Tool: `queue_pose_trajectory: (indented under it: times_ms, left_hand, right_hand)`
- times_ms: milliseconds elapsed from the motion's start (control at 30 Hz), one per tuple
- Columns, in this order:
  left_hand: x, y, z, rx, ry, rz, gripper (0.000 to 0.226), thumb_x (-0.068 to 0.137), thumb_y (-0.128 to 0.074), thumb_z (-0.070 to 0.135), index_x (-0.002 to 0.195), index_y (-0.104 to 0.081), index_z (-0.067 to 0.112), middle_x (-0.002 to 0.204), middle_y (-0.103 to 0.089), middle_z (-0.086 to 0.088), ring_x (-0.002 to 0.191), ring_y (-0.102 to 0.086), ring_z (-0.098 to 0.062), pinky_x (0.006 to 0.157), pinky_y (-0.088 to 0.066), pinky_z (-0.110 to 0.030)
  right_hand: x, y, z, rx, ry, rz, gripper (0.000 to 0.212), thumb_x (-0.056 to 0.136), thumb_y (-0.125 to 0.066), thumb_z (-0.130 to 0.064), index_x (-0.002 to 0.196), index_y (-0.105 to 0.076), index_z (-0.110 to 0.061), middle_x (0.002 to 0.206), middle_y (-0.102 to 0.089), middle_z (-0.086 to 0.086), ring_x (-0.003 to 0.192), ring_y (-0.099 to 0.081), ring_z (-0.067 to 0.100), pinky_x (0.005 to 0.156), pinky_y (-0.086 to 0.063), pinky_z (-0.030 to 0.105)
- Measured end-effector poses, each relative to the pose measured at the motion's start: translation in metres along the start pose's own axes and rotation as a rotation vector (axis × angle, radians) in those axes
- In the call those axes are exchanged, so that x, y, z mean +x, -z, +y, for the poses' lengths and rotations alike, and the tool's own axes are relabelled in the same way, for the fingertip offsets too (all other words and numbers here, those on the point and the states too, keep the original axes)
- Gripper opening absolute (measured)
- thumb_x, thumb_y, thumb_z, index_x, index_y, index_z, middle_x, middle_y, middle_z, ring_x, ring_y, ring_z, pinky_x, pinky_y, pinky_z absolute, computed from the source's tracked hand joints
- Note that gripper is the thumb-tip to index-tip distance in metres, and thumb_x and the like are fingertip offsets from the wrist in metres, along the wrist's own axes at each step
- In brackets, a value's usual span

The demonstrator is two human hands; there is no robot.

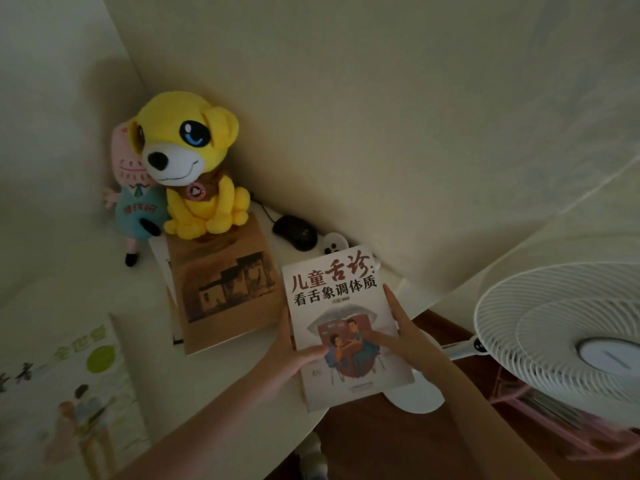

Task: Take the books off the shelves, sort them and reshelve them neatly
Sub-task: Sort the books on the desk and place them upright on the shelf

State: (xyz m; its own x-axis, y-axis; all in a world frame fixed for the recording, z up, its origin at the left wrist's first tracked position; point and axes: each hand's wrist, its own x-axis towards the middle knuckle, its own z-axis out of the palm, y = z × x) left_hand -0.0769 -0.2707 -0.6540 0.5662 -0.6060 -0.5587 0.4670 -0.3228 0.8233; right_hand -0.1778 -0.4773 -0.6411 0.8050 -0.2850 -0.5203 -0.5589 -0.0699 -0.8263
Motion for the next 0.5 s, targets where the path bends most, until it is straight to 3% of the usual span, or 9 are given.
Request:
queue_pose_trajectory:
  times_ms: [133,233,367,433,500]
  left_hand:
    - [0.005,0.0,-0.012,0.014,-0.036,0.033,0.119,0.053,-0.092,0.033,0.144,-0.016,0.042,0.134,-0.052,0.007,0.125,-0.05,-0.017,0.086,-0.054,-0.047]
    - [0.007,0.001,-0.019,0.022,-0.052,0.096,0.122,0.05,-0.091,0.041,0.144,-0.015,0.047,0.13,-0.056,0.011,0.121,-0.054,-0.017,0.087,-0.053,-0.053]
    - [0.006,-0.003,-0.021,0.017,-0.067,0.074,0.12,0.05,-0.09,0.043,0.142,-0.015,0.051,0.13,-0.055,0.015,0.121,-0.053,-0.014,0.088,-0.053,-0.05]
    - [0.003,-0.003,-0.021,0.01,-0.048,0.074,0.118,0.049,-0.09,0.043,0.14,-0.016,0.055,0.128,-0.057,0.015,0.119,-0.055,-0.014,0.087,-0.054,-0.048]
    - [0.0,-0.005,-0.022,-0.011,-0.032,0.088,0.114,0.056,-0.088,0.036,0.138,-0.012,0.056,0.117,-0.063,0.017,0.107,-0.063,-0.008,0.078,-0.058,-0.037]
  right_hand:
    - [0.011,0.004,0.008,0.069,0.01,-0.063,0.091,0.087,-0.067,-0.015,0.148,-0.006,-0.044,0.14,-0.048,-0.004,0.108,-0.061,0.009,0.071,-0.056,0.025]
    - [0.015,0.007,0.017,0.083,-0.001,-0.084,0.094,0.086,-0.068,-0.016,0.142,-0.003,-0.054,0.142,-0.045,-0.001,0.111,-0.061,0.012,0.072,-0.057,0.028]
    - [0.014,0.006,0.025,-0.026,0.008,-0.028,0.105,0.065,-0.079,-0.055,0.134,-0.002,-0.071,0.141,-0.036,0.003,0.124,-0.048,0.027,0.091,-0.053,0.05]
    - [0.01,0.002,0.032,-0.003,0.005,-0.001,0.106,0.065,-0.08,-0.054,0.133,0.001,-0.07,0.132,-0.034,-0.002,0.12,-0.047,0.022,0.087,-0.056,0.042]
    - [0.001,0.0,0.045,0.006,-0.011,0.022,0.104,0.066,-0.076,-0.049,0.129,0.004,-0.068,0.122,-0.033,-0.007,0.111,-0.047,0.012,0.074,-0.057,0.025]
